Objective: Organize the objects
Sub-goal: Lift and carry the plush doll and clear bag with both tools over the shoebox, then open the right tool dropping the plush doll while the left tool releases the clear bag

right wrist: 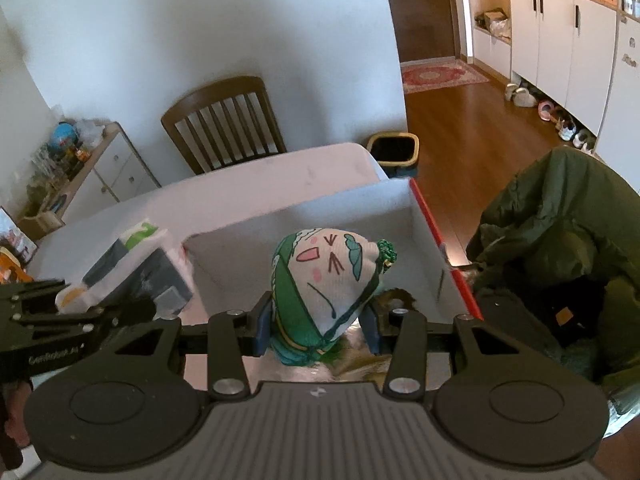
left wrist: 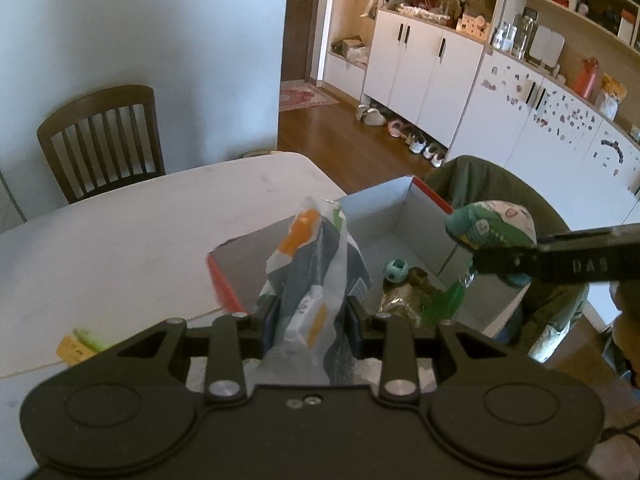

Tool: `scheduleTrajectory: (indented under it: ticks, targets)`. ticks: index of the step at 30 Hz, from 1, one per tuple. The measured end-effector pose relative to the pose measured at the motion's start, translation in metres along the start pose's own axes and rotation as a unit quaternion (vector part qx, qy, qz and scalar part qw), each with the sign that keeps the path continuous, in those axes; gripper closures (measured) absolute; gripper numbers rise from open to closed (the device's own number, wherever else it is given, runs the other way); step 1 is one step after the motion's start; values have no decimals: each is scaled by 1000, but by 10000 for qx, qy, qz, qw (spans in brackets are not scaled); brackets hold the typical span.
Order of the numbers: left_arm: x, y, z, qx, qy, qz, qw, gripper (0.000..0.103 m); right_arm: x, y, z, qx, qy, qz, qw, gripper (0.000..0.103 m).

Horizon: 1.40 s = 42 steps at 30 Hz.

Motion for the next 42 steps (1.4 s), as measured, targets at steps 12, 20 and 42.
scheduleTrajectory:
  ticks: [12, 20, 42]
  targets:
    - [-58, -1, 43, -305, -224, -278, 9989, 70, -26, 31, 5, 378, -147, -515, 9978, 60]
    - [-89, -5, 56, -468, -353, -295, 9978, 70, -42, 50, -3, 721, -260, -789, 9939, 60]
    - [-139, 7, 55, -622, -566, -815, 9931, 68, -75, 55, -3, 967, -225, -1020, 9898, 59]
Point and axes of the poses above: each gripper's, at about its wrist camera, not at the fingertips, and x roughly against the way its jaws point, z to its right, y to its underside, the point moved 8 cm from there along -x, roughly the way its jaws point, and after that the axes turned 11 degrees about x, right-handed, at the moved point
